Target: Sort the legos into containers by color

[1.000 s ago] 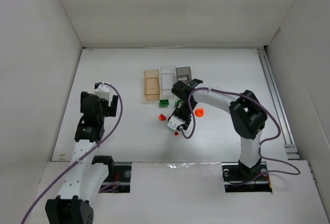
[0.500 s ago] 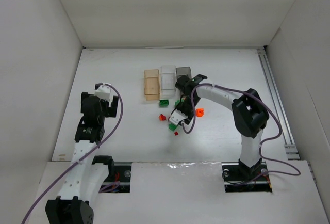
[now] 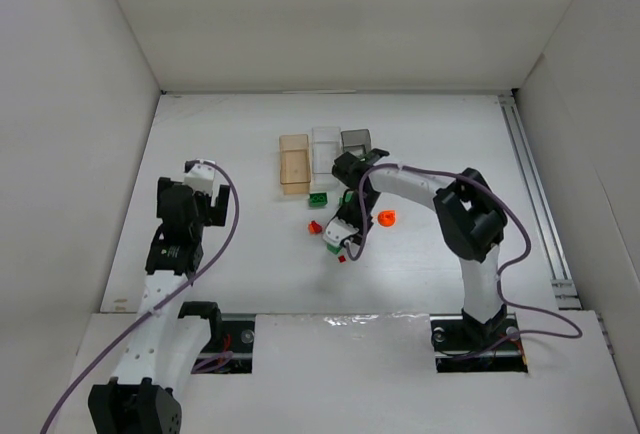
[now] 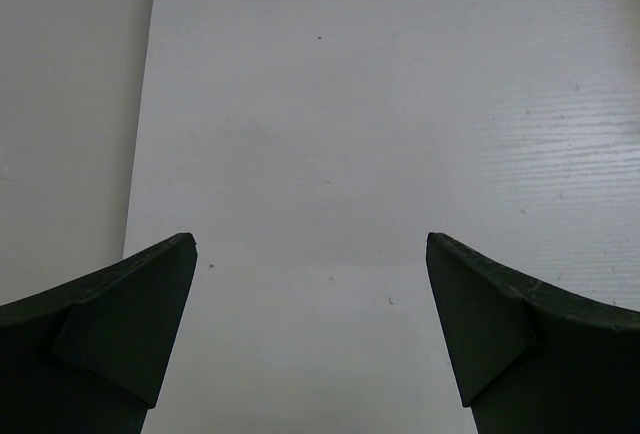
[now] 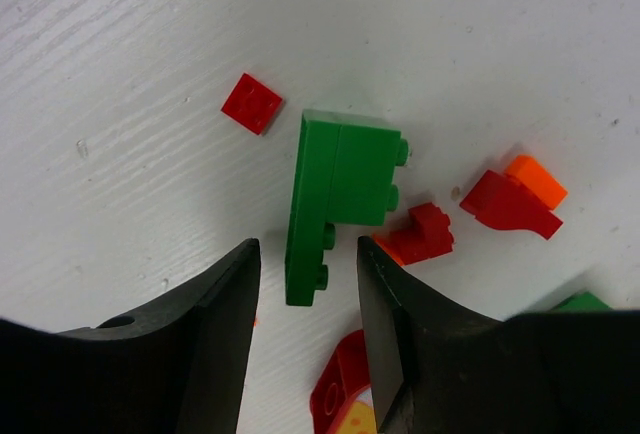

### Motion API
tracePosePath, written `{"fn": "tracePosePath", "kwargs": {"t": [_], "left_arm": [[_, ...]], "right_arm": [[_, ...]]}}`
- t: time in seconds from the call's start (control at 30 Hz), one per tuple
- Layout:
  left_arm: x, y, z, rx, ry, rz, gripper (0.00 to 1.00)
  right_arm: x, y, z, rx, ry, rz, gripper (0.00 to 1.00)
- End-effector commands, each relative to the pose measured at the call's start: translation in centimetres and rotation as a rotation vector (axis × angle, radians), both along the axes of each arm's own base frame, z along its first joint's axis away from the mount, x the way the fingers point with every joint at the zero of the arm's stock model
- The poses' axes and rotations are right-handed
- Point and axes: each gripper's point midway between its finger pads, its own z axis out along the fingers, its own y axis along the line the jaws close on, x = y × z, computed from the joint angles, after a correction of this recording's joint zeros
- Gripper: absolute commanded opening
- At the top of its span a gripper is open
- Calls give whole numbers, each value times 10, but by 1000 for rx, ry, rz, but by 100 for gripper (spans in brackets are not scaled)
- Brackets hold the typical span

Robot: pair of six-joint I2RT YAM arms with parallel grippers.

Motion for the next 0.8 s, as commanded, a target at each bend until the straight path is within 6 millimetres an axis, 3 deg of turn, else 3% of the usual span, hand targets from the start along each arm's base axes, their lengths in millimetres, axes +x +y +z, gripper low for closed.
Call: {"fn": "tracePosePath", "kwargs": {"t": [0.0,0.07,0.2,0.23,0.27,0.37,0.43,0.53,0.57,0.6,0.63,0.67,0.7,0.73,0.77], "left_arm": [[3,2,2,8,-22,6,100],[3,2,2,8,-22,6,100],[5,3,2,16,-20,2,100],[5,3,2,16,-20,2,100],[5,3,2,24,-19,-2,100],[7,3,1,24,-18,-2,100],[8,0,5,26,-19,-26,100],[9,-17,25,25,-15,-146,96],[8,-25,32,22,-12,-197,89],[3,-48,41,-8,30,-343,89],[-1,-57,49,-13,35,-417,87],[-6,-75,60,-37,56,-541,87],[-3,-75,75,-28,24,-542,87],[-9,-90,68,-90,86,-617,87],[-8,-95,70,-120,103,-640,87]], "right_arm": [[6,20,6,34,-27,17,49],[9,20,4,27,-33,18,47],[14,24,3,15,-53,1,22],[14,24,-2,5,-44,-20,9],[16,22,-2,-5,-53,-20,3],[15,16,-10,-35,-54,-19,0],[21,16,-1,-19,-73,-38,0],[46,25,42,87,-181,-132,0],[55,27,80,160,-248,-184,0],[70,39,105,252,-329,-217,0],[77,40,124,296,-382,-248,0],[87,49,169,400,-503,-297,0],[82,45,177,412,-501,-319,0],[92,56,205,491,-626,-341,0],[87,56,204,510,-657,-355,0]]}}
